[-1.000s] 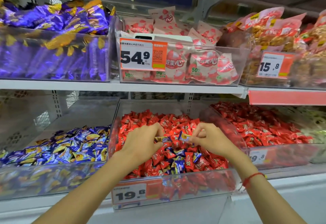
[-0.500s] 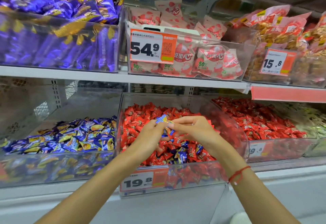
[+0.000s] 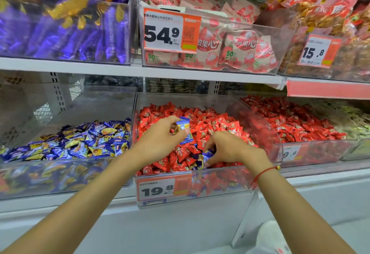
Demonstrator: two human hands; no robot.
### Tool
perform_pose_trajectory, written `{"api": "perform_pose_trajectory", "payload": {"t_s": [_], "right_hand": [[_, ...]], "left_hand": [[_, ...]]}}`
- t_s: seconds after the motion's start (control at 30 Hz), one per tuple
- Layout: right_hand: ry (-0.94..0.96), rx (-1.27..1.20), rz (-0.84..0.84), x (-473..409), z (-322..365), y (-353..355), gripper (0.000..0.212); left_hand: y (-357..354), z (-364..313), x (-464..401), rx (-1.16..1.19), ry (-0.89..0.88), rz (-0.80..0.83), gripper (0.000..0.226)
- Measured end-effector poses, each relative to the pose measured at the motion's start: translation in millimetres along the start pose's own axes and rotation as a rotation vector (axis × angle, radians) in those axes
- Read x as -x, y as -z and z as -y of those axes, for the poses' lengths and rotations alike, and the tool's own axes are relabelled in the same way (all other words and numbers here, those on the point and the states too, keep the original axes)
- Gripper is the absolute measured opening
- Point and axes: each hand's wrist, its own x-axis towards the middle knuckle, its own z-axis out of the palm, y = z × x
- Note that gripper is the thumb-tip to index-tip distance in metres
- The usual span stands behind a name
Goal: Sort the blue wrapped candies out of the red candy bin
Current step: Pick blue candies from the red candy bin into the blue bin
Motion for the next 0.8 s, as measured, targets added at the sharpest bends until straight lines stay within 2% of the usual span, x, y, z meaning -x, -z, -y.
{"api": "perform_pose_trajectory", "payload": {"t_s": [0.07, 0.13, 0.23, 0.33, 0.47, 0.57, 0.67, 0.8], "right_hand": [[0.013, -0.133, -0.057, 3.0, -7.3, 5.2, 0.029], [0.025, -0.354, -0.122, 9.2, -10.6, 14.4, 0.028], [0.024, -0.658, -0.205, 21.8, -4.1, 29.9, 0.017], [0.048, -0.867, -0.146, 31.1, 9.2, 40.8, 0.010], [0.054, -1.055, -0.226, 29.0, 20.5, 38.3, 0.023], [0.008, -1.279, -0.315, 22.8, 32.8, 30.5, 0.030], [0.007, -1.370, -0.361, 19.6, 49.6, 29.0, 0.028], [0.083, -1.427, -0.323, 17.7, 76.1, 38.9, 0.026]], "left_hand": [[-1.5, -2.2, -0.9, 0.008, 0.000, -0.027, 0.037], [-3.2, -0.1, -2.6, 0.056, -0.009, -0.069, 0.028], [-7.8, 0.5, -3.9, 0.170, 0.062, -0.104, 0.029], [-11.5, -1.0, -5.0, 0.337, 0.135, -0.093, 0.031], [-12.4, -10.0, -5.3, 0.468, 0.118, -0.096, 0.011], [-15.5, -12.1, -3.4, 0.393, 0.045, -0.142, 0.024], [-0.3, -12.4, -2.0, 0.283, -0.006, -0.179, 0.020], [62.0, -15.0, 5.4, 0.112, -0.024, -0.078, 0.028]]}}
